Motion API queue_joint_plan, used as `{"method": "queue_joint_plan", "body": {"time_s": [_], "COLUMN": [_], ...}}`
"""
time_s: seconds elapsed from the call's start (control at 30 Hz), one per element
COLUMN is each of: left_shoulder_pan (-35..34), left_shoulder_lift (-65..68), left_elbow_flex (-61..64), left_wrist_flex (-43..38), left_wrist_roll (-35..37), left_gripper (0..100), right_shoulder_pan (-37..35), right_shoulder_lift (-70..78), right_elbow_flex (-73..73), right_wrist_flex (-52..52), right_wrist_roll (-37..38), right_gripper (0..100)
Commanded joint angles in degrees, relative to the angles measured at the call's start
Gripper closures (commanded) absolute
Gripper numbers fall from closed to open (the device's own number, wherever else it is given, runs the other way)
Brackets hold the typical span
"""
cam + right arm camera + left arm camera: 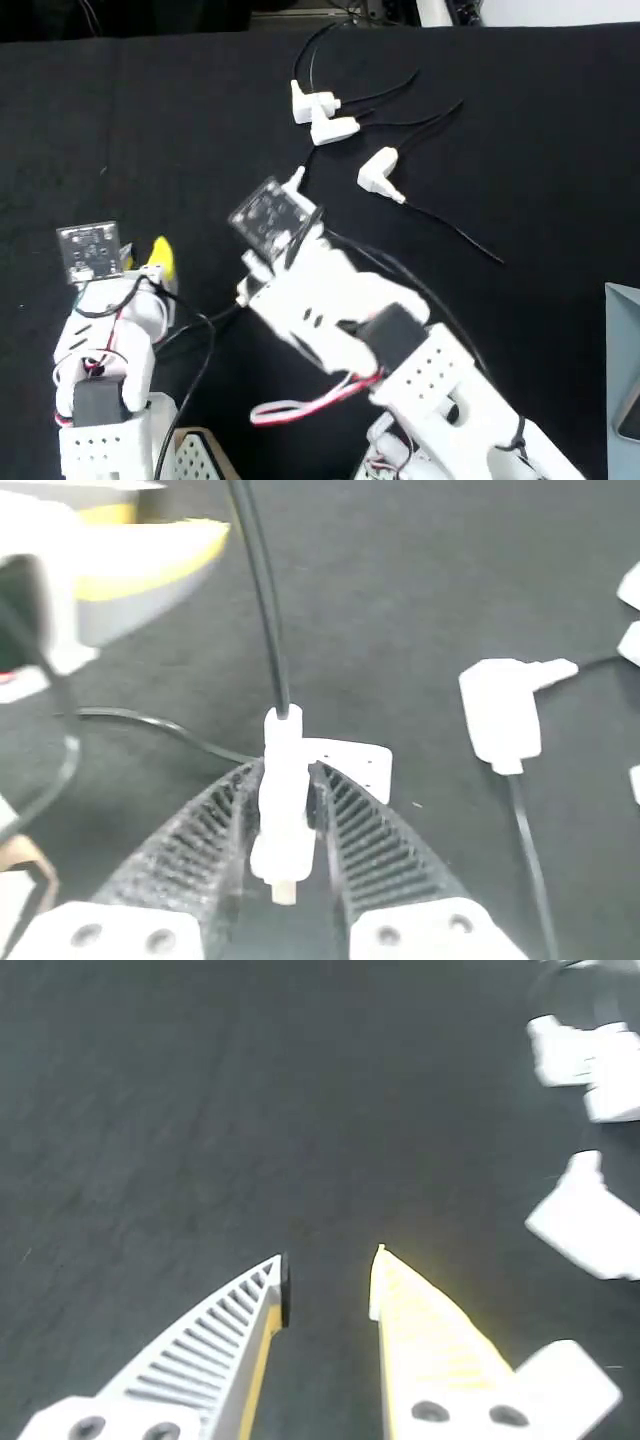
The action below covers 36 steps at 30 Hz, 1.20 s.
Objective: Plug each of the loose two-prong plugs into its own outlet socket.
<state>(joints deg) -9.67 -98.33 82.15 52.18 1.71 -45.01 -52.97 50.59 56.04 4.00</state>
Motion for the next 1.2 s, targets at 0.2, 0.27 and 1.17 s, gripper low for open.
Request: {"method": "queue_joint_plan", "body": {"time_s": [0.2,0.27,1.17], "left_shoulder_pan": [15.69,20.53,-4.97], "left_shoulder_lift": [-0.53,-0.53,-0.53], "left_elbow_flex": [-15.87,-18.33,-3.74], "left_wrist_flex": [4.92,8.44,4.48], "left_wrist_roll": [0.70,0.62,-9.49], "left_gripper": [85,85,85], "right_shoulder_pan": [-3.08,-3.08,6.33], "right_shoulder_lift": [-3.91,-3.91,-3.74], "right_elbow_flex": [4.35,4.35,24.75], "right_wrist_flex": [-5.10,-4.92,-35.43], "right_wrist_roll": [-2.20,-2.20,-7.03], "right_gripper": [98.7,98.7,98.7]}}
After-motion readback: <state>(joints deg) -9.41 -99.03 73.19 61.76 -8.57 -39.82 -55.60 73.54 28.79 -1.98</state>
